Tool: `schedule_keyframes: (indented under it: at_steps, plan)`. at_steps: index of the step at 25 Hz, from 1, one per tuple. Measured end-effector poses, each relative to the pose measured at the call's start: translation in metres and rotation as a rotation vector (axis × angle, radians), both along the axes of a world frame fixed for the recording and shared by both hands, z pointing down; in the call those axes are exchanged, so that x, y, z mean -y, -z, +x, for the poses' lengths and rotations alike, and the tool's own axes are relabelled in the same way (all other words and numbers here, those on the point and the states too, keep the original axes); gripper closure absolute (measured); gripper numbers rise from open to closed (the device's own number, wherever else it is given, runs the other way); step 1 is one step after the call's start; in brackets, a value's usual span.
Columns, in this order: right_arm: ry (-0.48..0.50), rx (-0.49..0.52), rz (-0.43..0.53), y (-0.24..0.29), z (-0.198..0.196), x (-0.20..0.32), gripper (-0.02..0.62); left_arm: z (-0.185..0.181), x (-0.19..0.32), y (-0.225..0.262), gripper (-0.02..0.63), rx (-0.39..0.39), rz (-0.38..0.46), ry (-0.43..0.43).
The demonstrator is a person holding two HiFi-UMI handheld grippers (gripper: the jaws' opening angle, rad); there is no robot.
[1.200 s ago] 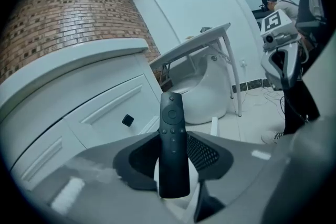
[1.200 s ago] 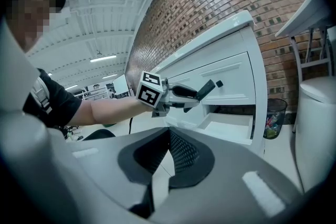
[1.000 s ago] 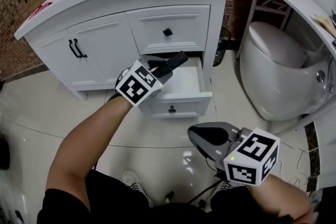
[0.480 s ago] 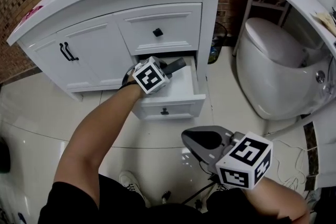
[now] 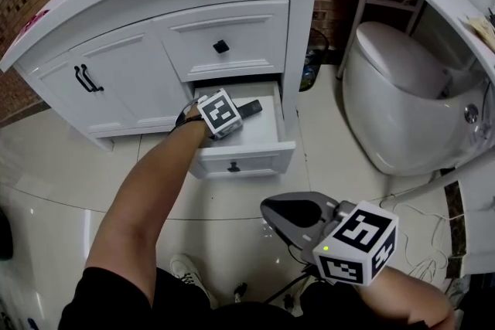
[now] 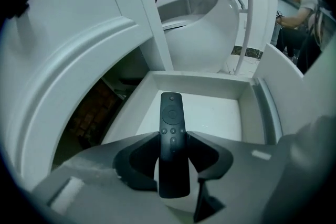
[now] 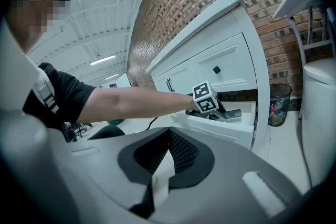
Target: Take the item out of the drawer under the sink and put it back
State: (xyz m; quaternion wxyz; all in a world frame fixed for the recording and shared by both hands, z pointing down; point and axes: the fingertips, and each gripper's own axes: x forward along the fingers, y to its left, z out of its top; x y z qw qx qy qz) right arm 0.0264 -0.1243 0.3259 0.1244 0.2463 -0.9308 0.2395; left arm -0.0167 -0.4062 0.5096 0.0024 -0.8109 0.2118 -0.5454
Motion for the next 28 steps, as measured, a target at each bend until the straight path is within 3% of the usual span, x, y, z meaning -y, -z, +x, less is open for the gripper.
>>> schedule_keyframes:
  at_steps: [2,8,14,22,28]
  plan:
    - [-0.007,0.006,-0.017,-0.004,0.002,0.002,0.592,0.017,0.001,-0.001,0.439,-0.064,-0.001,-0.056]
    - [-0.030,0.027,-0.046,-0.005,0.009,0.008,0.592,0.006,0.000,-0.014,0.439,0.000,-0.040,-0.043]
    - [-0.013,0.041,-0.049,-0.003,0.002,0.006,0.593,-0.002,-0.006,-0.032,0.436,0.000,-0.114,-0.012]
    - [-0.016,0.039,-0.037,0.001,0.003,0.005,0.592,0.000,-0.002,-0.013,0.436,-0.021,-0.052,-0.034]
    - [-0.014,0.032,0.006,0.011,-0.003,0.004,0.593,-0.004,-0.013,0.034,0.478,-0.100,0.010,-0.018]
